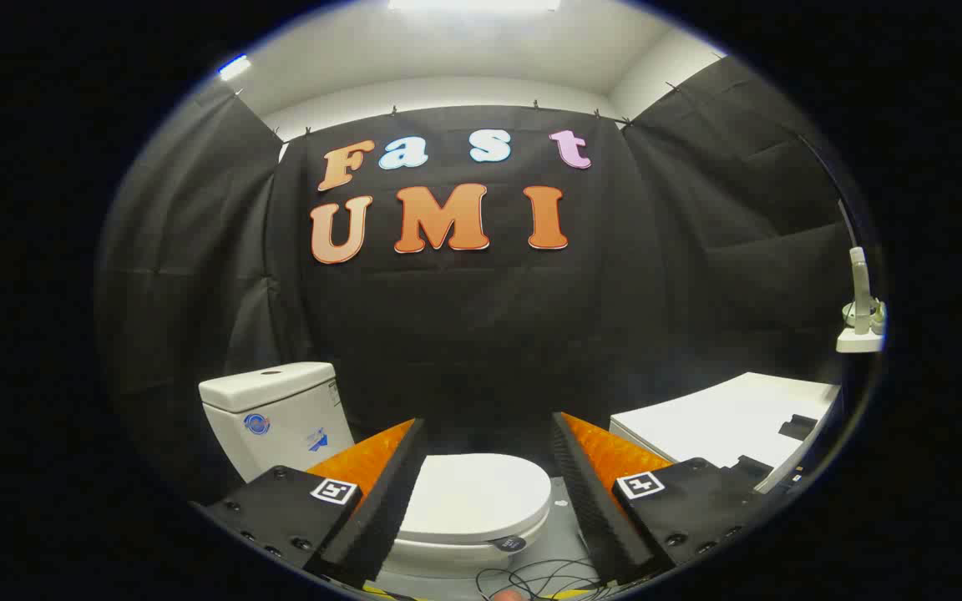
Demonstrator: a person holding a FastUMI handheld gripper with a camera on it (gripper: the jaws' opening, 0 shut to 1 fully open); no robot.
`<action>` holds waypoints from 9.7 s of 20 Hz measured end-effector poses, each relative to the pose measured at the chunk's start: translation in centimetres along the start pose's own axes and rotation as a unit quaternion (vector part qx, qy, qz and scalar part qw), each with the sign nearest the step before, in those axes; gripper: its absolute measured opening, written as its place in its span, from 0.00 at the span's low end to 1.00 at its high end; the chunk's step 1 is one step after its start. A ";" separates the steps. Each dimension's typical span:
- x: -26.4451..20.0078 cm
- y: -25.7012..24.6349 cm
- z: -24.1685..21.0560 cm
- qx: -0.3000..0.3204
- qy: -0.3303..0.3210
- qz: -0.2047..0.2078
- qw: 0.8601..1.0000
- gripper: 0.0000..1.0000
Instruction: Pull open the drawer, take out the items inside it, and place them on the countertop above the cabinet.
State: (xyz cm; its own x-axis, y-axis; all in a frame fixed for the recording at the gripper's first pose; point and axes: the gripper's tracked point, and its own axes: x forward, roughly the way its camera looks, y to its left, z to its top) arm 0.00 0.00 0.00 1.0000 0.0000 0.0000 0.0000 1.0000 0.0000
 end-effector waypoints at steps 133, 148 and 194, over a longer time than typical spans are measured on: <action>12.0 -3.3 -29.9 0.518 0.136 -0.017 0.844 0.08; 12.2 0.9 -21.3 0.406 0.106 0.013 0.908 0.08; 12.3 20.2 -7.6 0.151 0.079 0.035 0.985 0.08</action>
State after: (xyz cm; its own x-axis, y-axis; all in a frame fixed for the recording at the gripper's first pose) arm 12.28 20.19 -7.61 0.9851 0.0924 -0.1454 -0.0445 0.9519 0.3030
